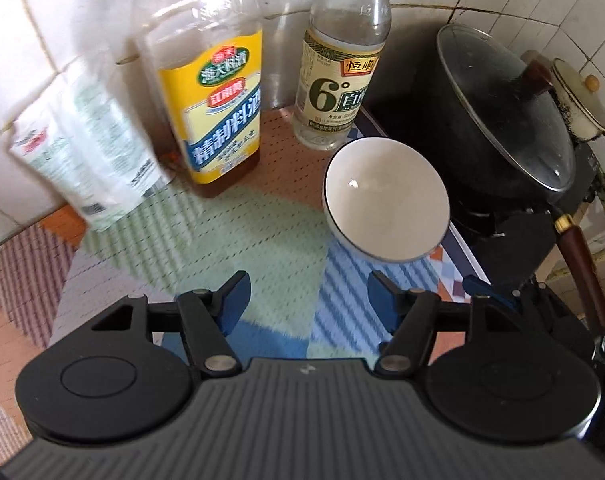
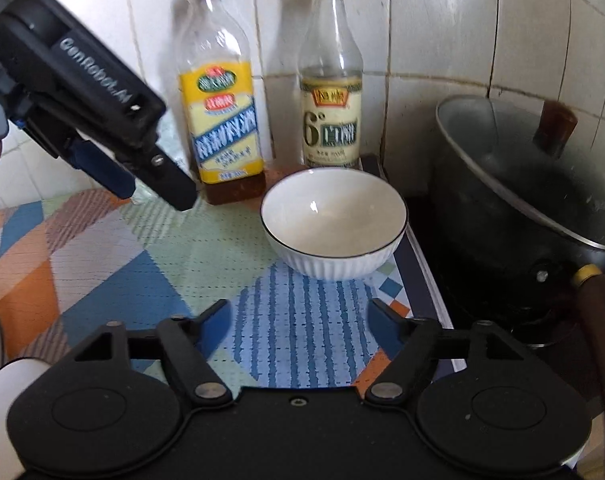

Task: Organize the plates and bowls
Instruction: 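Move both grippers to the last white bowl and close on its rim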

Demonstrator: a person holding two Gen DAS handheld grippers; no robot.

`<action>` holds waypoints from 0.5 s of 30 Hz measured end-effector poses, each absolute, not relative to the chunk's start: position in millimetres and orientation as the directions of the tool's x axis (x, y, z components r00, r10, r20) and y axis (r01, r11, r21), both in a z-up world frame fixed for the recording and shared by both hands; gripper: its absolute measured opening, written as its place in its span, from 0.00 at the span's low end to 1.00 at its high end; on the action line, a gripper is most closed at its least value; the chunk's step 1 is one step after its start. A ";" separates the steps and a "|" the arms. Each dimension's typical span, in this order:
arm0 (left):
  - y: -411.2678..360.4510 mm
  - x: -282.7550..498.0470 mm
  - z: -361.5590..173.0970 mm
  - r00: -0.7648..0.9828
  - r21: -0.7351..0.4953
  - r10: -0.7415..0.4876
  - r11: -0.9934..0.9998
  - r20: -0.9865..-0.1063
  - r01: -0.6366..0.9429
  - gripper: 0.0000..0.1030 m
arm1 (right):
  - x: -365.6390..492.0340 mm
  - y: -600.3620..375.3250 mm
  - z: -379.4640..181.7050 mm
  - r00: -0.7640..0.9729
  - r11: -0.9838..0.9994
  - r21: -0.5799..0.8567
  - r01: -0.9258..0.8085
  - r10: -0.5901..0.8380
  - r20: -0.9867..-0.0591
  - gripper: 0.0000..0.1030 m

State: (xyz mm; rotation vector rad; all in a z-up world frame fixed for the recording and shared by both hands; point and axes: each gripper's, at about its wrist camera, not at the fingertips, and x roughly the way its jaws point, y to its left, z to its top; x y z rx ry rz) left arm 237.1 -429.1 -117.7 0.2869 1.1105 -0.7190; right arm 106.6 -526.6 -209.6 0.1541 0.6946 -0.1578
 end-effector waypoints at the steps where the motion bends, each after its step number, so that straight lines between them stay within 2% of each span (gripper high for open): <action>1: -433.3 240.1 -121.3 0.250 -0.140 -0.387 0.744 -0.888 0.653 0.63 | 109.0 -526.1 -212.0 0.766 0.978 0.084 0.190 -0.094 -0.635 0.88; 3: -441.3 245.3 -127.8 0.256 -0.146 -0.395 0.746 -0.882 0.650 0.64 | 116.2 -526.2 -217.8 0.774 0.981 0.066 0.180 -0.100 -0.625 0.90; 6: -451.9 256.2 -138.3 0.294 -0.132 -0.401 0.755 -0.868 0.642 0.73 | 130.0 -529.9 -227.2 0.773 0.982 0.050 0.184 -0.113 -0.624 0.91; 11: -470.4 274.9 -164.5 0.264 -0.125 -0.354 0.778 -0.897 0.616 0.73 | 150.6 -540.5 -245.5 0.794 0.978 0.047 0.204 -0.137 -0.592 0.94; 15: -482.3 278.9 -174.9 0.286 -0.111 -0.378 0.752 -0.881 0.650 0.71 | 160.7 -551.9 -256.4 0.803 0.974 0.060 0.221 -0.147 -0.578 0.93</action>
